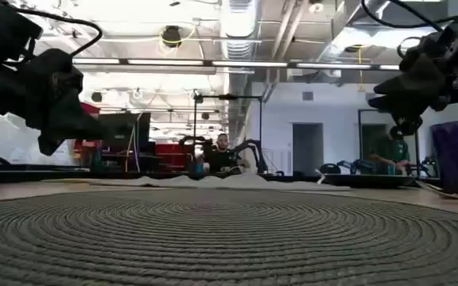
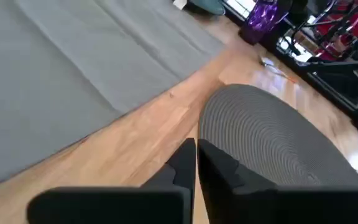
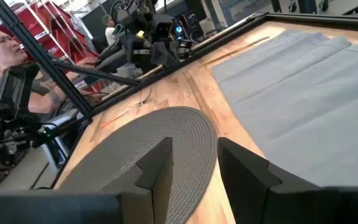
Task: Set table place
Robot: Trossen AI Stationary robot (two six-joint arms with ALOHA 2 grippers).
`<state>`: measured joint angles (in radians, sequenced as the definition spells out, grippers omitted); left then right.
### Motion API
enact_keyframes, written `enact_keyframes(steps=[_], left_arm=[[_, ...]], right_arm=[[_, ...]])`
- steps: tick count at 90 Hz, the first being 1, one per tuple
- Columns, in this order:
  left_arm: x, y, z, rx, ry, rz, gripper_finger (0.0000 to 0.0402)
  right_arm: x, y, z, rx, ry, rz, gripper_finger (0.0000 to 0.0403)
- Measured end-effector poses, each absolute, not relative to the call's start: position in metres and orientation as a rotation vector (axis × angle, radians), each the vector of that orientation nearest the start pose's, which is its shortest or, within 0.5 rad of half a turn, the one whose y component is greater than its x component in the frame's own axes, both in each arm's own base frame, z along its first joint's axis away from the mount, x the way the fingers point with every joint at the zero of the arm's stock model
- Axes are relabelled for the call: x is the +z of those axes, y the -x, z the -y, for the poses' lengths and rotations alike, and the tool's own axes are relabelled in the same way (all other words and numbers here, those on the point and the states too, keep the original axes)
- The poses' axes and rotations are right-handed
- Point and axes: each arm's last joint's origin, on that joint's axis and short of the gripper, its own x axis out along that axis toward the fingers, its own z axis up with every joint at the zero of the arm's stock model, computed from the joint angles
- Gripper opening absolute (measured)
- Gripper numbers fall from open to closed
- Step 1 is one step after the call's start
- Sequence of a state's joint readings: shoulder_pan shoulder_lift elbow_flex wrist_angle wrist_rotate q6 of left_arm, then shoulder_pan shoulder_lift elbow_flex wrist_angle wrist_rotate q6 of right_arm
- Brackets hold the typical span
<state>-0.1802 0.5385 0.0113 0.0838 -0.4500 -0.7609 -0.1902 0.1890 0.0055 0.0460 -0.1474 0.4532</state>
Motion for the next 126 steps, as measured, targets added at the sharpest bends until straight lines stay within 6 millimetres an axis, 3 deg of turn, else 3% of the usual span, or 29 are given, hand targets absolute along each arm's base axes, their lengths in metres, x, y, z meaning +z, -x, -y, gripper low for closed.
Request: enact_keyframes(steps=[54, 65, 75, 85, 98, 109, 119, 126], left_arm=[[0.126, -0.12, 0.009, 0.415, 0.61, -0.308, 0.0], [0.136, -0.123, 0.01, 0.373, 0.598, -0.286, 0.0], [0.173, -0.133, 0.014, 0.268, 0.539, -0.22, 0.0], [0.218, -0.139, 0.014, 0.244, 0.453, -0.178, 0.0], [0.292, -0.144, 0.008, 0.275, 0.362, -0.149, 0.0], [0.352, -0.155, 0.002, 0.317, 0.256, -0.188, 0.0], [0.391, -0.175, -0.006, 0.373, 0.186, -0.268, 0.0], [0.407, -0.193, -0.013, 0.414, 0.154, -0.326, 0.0]], right_arm=[[0.154, -0.107, 0.017, -0.079, -0.493, -0.125, 0.0108], [0.159, -0.107, 0.018, -0.084, -0.551, -0.086, 0.0108], [0.182, -0.106, 0.018, -0.07, -0.604, -0.02, 0.0108], [0.218, -0.104, 0.018, -0.04, -0.59, 0.06, 0.0108], [0.275, -0.102, 0.017, -0.018, -0.501, 0.136, 0.0108], [0.323, -0.105, 0.017, -0.005, -0.41, 0.102, 0.0108], [0.366, -0.116, 0.019, 0.015, -0.453, 0.053, 0.0108], [0.389, -0.126, 0.02, 0.02, -0.528, 0.007, 0.0108]])
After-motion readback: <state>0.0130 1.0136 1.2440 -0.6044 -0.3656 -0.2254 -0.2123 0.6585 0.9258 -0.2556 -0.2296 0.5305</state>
